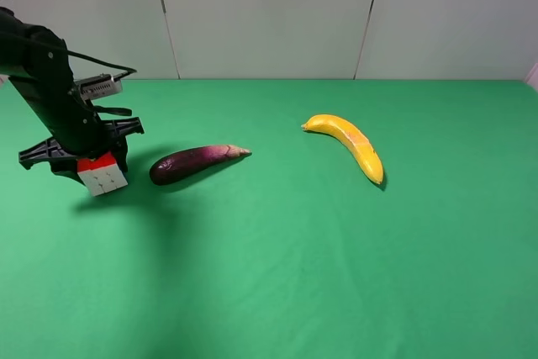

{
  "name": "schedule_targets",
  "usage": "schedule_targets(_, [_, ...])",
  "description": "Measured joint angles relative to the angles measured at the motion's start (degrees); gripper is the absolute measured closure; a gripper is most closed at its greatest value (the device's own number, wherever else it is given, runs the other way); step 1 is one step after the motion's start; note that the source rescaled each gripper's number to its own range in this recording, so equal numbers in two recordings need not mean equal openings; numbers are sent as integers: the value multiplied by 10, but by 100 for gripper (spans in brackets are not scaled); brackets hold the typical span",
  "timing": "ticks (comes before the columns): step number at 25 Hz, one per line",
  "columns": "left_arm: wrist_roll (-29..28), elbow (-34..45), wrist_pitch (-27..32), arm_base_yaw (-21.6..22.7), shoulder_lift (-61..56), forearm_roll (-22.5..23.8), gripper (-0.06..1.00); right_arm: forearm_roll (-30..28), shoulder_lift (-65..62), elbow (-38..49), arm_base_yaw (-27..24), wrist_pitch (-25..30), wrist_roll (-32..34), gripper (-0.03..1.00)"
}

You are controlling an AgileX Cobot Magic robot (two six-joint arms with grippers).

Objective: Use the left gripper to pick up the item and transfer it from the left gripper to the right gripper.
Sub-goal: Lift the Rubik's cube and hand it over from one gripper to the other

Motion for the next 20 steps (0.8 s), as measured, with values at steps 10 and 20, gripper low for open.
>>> schedule_targets(10, [1,0,90,0,-136,0,94,0,0,0,0,0,0,-3])
schedule_targets(20, [104,0,159,0,-299,-74,94,0,0,0,0,0,0,-3])
